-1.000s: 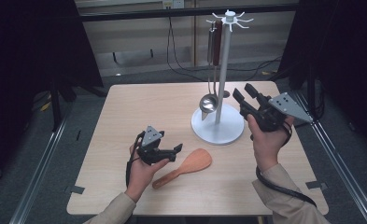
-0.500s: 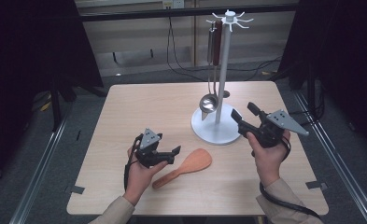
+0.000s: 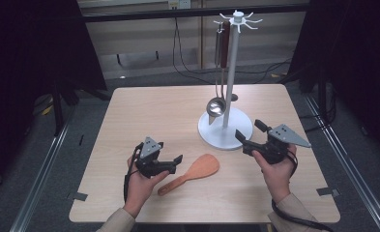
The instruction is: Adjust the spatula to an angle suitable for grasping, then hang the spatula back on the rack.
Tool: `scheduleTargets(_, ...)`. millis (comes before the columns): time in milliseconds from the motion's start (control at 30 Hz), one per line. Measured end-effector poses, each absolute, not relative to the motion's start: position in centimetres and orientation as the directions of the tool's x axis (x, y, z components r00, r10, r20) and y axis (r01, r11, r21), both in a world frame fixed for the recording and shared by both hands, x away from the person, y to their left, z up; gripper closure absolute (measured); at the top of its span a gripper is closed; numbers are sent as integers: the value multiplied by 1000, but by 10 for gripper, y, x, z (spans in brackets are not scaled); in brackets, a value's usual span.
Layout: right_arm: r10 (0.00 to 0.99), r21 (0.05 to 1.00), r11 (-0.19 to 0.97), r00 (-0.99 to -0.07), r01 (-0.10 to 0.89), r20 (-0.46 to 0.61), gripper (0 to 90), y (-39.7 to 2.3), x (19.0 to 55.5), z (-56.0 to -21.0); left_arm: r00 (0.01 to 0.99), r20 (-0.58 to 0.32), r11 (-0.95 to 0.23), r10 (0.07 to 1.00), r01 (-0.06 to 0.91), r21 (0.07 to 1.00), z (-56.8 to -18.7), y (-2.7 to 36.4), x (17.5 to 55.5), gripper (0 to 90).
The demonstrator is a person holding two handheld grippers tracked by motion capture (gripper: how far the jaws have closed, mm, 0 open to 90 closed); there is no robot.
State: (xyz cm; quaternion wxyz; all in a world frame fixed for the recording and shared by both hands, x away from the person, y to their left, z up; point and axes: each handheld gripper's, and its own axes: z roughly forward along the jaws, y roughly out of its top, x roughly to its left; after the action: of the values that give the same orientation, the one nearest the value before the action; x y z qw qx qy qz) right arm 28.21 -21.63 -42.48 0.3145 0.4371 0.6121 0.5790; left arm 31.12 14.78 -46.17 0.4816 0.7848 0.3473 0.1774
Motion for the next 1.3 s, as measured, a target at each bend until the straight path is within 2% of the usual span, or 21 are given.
scheduleTargets(433,879,977,-23,-461,211,120,82,-211,288,-435,683,-71,-292,727,401,868,-462,165,302,134)
scheduleTargets(567,865,978,-13,-488,207,115,63,-208,289,-434,703,-97,-301,705,420,856,-464,168,298,175)
scheduleTargets(667,863,979,-7,-494,202,108,61,-208,291,-435,735,-143,-312,663,444,840,-467,171,295,308)
scheduleTargets(867,858,978,-39,-494,205,138,61,-208,293,-435,771,-229,-329,595,493,806,-467,176,288,644)
scheduleTargets(967,856,979,-30,-500,203,130,61,-206,294,-436,788,-213,-378,578,490,785,-466,174,284,726)
scheduleTargets(1100,853,978,-22,-506,206,125,62,-204,295,-436,808,-236,-413,540,499,761,-473,169,278,806)
scheduleTargets(1300,849,978,-17,-514,207,123,63,-201,295,-436,812,-254,-454,525,520,723,-481,162,274,874)
